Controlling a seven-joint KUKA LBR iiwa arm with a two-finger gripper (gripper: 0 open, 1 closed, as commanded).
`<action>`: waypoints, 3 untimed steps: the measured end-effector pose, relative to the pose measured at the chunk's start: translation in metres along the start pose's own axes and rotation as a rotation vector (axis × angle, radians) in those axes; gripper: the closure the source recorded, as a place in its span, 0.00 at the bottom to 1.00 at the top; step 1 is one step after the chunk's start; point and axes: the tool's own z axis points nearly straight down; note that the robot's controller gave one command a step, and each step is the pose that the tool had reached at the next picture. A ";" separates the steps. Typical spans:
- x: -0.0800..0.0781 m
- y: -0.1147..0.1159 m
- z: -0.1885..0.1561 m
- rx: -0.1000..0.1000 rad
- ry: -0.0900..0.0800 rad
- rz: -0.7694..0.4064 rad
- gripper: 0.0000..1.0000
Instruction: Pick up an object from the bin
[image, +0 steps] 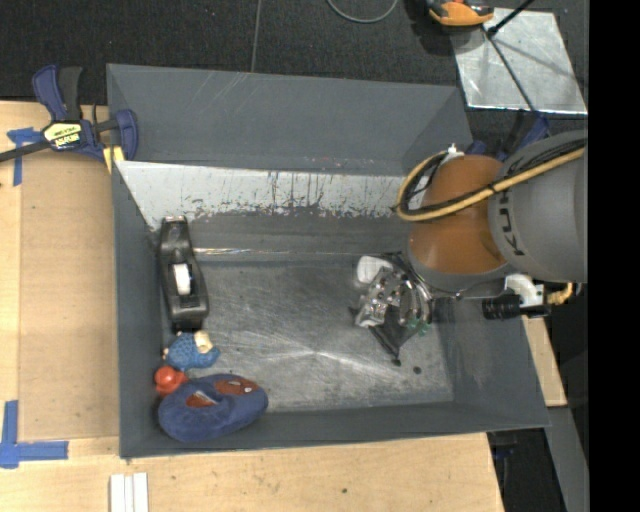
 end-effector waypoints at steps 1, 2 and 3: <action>-0.025 -0.016 -0.024 0.003 0.009 -0.023 1.00; -0.043 -0.012 -0.157 0.001 0.005 -0.045 1.00; -0.040 -0.025 -0.057 0.006 0.021 0.077 1.00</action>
Offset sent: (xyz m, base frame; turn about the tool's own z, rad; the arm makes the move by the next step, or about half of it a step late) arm 0.0147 -0.0220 0.0218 -0.0238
